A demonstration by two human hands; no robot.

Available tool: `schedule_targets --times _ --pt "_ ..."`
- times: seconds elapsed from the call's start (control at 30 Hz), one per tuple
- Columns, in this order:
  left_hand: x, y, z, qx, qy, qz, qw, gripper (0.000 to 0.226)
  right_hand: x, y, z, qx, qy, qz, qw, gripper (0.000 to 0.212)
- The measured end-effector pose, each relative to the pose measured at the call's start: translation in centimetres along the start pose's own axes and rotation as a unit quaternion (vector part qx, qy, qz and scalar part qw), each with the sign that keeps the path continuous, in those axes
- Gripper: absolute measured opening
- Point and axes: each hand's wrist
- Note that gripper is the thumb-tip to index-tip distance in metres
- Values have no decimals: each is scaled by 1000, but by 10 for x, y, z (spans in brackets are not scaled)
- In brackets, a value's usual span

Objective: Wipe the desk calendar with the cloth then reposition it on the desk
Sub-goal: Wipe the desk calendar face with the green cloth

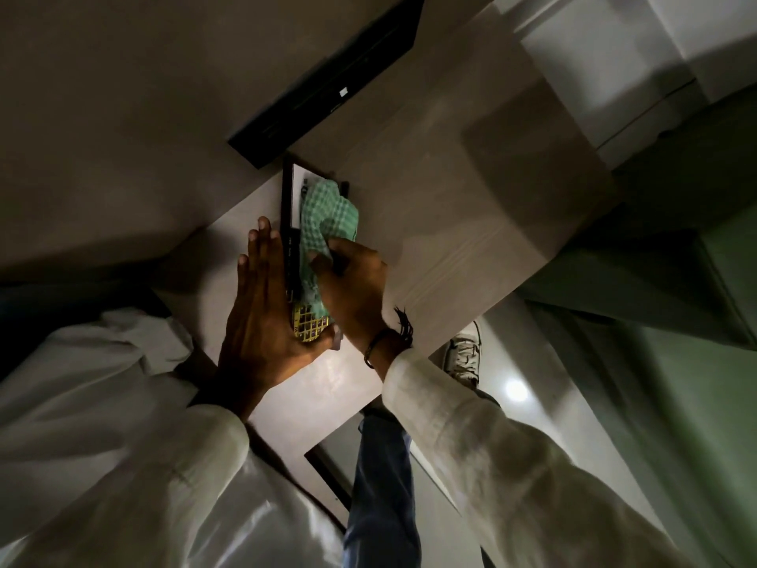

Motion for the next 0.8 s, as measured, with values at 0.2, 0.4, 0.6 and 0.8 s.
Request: schedule_targets --times 0.2,0.4,0.6,0.8 --pt "0 0 -2 -1 -2 1 1000 133 -8 4 5 3 -25 -22 999 19" --pt "0 0 0 12 -21 17 1000 134 -6 15 13 66 -39 -16 997 8" --pt "-9 -2 0 -1 -11 9 1000 134 -12 7 6 4 -31 -14 999 17" --pt "-6 0 2 -7 -18 10 1000 133 -13 11 9 -33 -43 -15 998 10"
Point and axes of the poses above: each hand's wrist, its own x-axis away from the middle knuckle, its own z-axis out of the back of the hand, y = z × x, and after that the axes turned 11 degrees about z, right-handed
